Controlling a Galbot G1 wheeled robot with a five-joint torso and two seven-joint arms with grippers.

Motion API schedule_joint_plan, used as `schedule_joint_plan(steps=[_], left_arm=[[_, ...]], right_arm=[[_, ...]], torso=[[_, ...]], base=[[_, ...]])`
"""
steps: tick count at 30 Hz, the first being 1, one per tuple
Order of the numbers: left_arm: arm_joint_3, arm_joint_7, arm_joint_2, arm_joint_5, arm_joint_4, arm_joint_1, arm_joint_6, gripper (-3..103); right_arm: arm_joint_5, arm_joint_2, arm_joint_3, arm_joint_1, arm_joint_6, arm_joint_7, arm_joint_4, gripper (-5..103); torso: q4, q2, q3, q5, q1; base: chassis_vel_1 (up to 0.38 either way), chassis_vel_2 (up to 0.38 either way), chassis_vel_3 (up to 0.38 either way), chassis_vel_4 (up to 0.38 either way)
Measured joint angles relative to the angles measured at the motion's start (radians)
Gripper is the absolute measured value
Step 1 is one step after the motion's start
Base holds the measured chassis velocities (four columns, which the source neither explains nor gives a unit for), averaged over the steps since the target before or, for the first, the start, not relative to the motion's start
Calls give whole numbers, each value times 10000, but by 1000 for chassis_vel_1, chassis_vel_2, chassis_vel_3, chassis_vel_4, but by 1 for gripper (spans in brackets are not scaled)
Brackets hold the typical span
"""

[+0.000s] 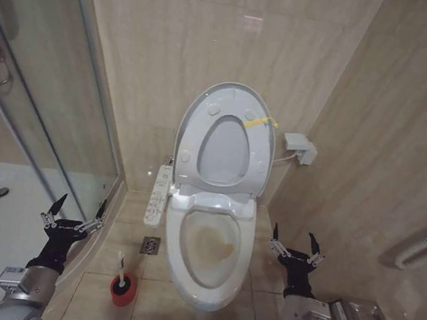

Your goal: Open the toilet lid, clean the toilet bowl with a toilet brush, close the toilet lid, and flush.

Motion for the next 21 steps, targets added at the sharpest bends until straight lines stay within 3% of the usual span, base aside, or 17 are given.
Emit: schedule_joint_plan(steps=[21], left_arm=[[0, 0, 0, 0, 0, 0, 0, 100]], right_arm=[[0, 0, 0, 0, 0, 0, 1, 100]], torso=[[3, 0, 0, 0, 0]], base=[[-2, -3, -2, -1]])
